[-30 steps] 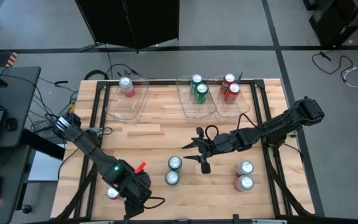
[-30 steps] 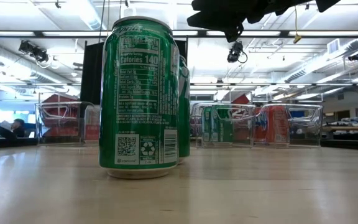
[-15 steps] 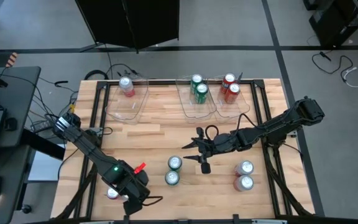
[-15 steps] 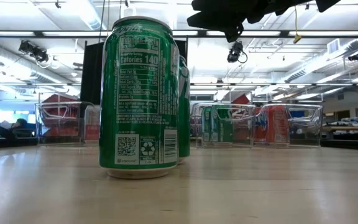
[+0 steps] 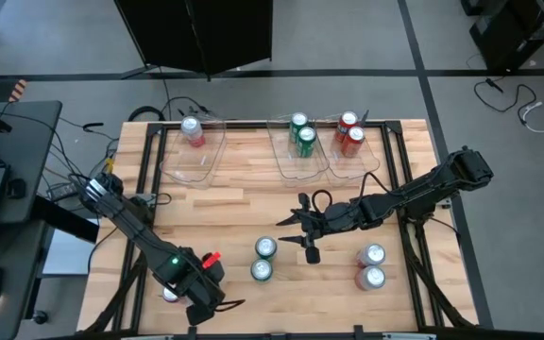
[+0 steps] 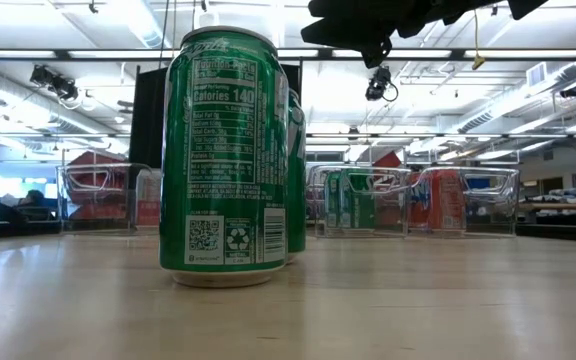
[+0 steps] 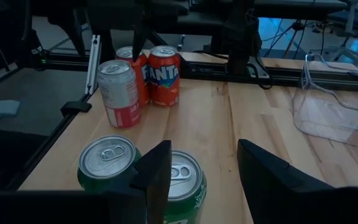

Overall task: Sort soda cans
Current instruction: Put the bottom left pink-white soda can into the left transparent bin

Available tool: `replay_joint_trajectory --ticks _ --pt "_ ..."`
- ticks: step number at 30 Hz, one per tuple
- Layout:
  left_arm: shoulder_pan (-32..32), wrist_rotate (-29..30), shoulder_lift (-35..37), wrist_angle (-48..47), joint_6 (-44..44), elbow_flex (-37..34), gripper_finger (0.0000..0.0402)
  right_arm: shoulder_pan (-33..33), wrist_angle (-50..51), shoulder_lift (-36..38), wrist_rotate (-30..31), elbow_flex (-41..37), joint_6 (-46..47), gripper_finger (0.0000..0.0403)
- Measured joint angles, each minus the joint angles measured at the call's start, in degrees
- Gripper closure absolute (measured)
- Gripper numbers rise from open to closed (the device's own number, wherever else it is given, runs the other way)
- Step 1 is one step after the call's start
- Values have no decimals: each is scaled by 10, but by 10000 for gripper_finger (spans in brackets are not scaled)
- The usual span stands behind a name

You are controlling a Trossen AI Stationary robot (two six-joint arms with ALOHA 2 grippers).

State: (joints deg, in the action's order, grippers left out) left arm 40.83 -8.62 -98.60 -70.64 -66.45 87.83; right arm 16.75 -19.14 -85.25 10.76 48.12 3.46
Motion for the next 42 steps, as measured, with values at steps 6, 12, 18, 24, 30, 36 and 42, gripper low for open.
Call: replay_joint_trajectory --ticks 6,12,18,24,30,36,42 --pt "6 -2 -25 0 17 0 25 0 3 0 0 0 0 233" --pt "11 -3 -45 -25 41 0 25 0 4 0 0 0 0 233" --pt "12 6 -59 -35 67 0 36 0 5 0 0 0 0 233" --pt "8 46 -63 -50 117 0 102 0 8 0 0 0 1 233" --pt "-17 82 -59 -84 152 1 126 0 11 0 0 0 1 233" --pt "-66 110 -14 -111 165 -1 126 0 12 0 0 0 0 233" --pt "-150 140 62 -143 154 0 126 0 18 0 0 0 0 233"
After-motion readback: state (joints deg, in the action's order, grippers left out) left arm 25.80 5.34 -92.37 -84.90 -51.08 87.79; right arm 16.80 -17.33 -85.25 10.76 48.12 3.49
